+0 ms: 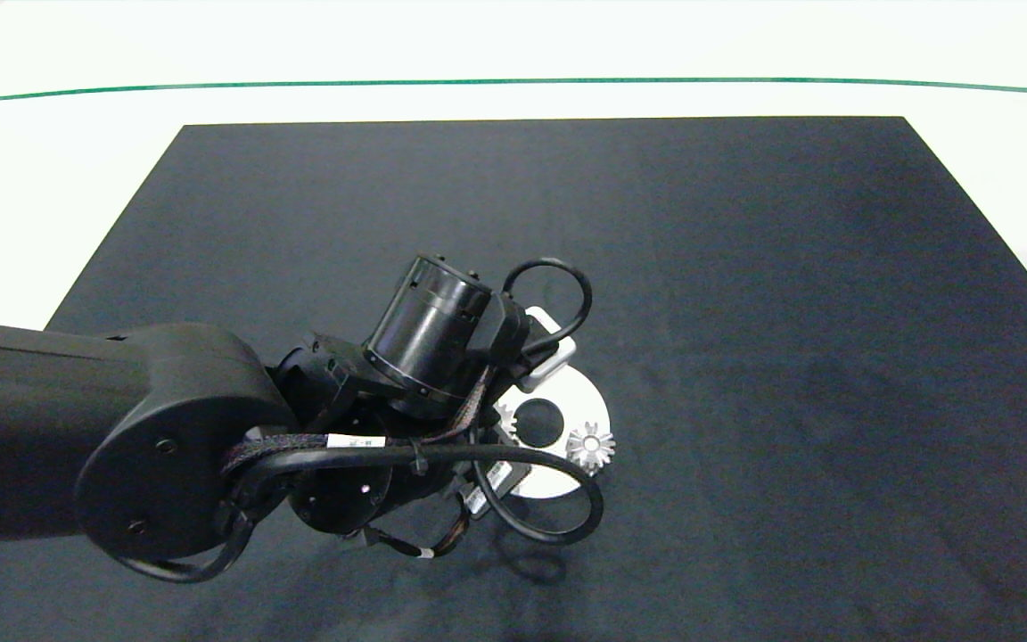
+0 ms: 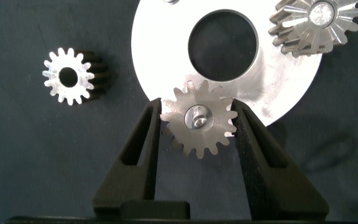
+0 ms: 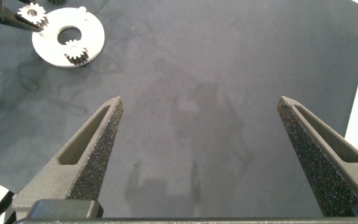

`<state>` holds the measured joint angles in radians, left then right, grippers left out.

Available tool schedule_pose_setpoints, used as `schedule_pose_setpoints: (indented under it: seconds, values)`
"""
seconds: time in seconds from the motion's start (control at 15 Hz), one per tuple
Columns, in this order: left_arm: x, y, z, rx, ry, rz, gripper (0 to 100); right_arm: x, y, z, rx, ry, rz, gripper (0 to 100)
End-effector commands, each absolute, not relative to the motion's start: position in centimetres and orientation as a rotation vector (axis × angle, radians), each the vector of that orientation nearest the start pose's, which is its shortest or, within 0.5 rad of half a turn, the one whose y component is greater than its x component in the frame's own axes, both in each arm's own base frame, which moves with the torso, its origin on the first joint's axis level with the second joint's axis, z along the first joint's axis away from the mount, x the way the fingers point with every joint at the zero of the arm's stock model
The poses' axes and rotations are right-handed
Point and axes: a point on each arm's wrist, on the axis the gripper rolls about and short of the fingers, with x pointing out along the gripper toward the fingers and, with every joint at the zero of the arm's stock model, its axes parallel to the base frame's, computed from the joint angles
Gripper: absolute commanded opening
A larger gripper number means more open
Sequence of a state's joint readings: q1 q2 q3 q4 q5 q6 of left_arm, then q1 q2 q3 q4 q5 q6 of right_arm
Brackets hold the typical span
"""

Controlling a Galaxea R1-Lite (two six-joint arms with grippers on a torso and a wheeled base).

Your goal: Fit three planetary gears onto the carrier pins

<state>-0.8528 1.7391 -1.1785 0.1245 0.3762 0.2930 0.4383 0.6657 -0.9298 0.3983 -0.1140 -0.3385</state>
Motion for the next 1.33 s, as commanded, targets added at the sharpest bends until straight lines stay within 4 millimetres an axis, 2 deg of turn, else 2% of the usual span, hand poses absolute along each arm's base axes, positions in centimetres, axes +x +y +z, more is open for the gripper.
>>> schedule_pose_setpoints:
  seconds: [0.07,0.8,1.33]
  values:
    - [21.4,-23.1,20.5,0.675,0.495,-0.537,19,1.4,0.4,29.0,-0.375,0.076,0.343,100]
    - [21.3,-22.8,19.0,0.657,0.482,-0.531,19,1.3,0.3,28.9,-0.374,0.074,0.343,100]
    - [21.2,-22.8,19.5,0.647,0.465,-0.531,19,1.3,0.3,29.0,-0.373,0.071,0.342,100]
